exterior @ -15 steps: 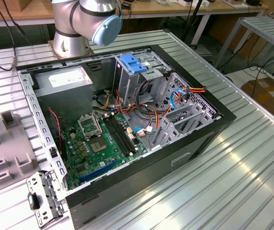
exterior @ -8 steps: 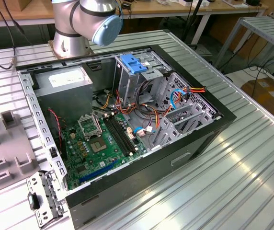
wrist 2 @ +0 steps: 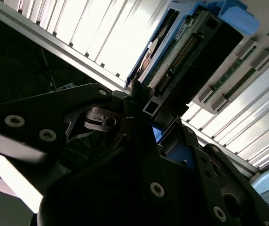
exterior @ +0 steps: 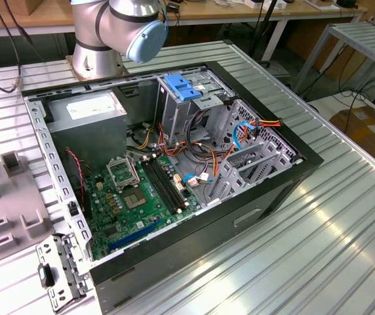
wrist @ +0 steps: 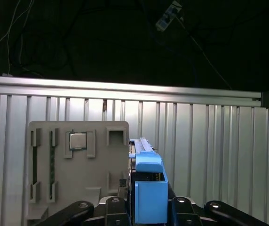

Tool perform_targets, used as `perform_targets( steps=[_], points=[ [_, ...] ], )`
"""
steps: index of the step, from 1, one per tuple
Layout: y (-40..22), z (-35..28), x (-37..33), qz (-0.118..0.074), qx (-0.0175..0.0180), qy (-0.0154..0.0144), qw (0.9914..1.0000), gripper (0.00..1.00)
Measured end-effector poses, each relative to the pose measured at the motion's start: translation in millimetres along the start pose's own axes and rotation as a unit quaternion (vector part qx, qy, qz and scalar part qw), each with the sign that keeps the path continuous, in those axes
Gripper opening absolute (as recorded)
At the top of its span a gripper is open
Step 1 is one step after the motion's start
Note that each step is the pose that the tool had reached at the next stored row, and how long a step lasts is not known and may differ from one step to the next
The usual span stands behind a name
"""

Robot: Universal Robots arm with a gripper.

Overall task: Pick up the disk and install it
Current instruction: 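Pick up the disk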

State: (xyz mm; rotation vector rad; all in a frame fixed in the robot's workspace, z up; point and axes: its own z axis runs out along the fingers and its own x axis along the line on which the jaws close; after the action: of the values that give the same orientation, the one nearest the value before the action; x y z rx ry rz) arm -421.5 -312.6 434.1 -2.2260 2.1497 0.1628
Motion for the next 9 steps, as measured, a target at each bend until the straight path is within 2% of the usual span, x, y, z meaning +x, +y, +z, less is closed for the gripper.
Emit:
perform_targets(
  steps=[4,9],
  points=[
    [0.2,-4.4,-0.5,0.000,0.0001,-0.0025,1.00000,0.37],
    [0.6,-13.7,-1.4,0.000,0.0003,-0.0082,0.99997,0.37]
  ],
)
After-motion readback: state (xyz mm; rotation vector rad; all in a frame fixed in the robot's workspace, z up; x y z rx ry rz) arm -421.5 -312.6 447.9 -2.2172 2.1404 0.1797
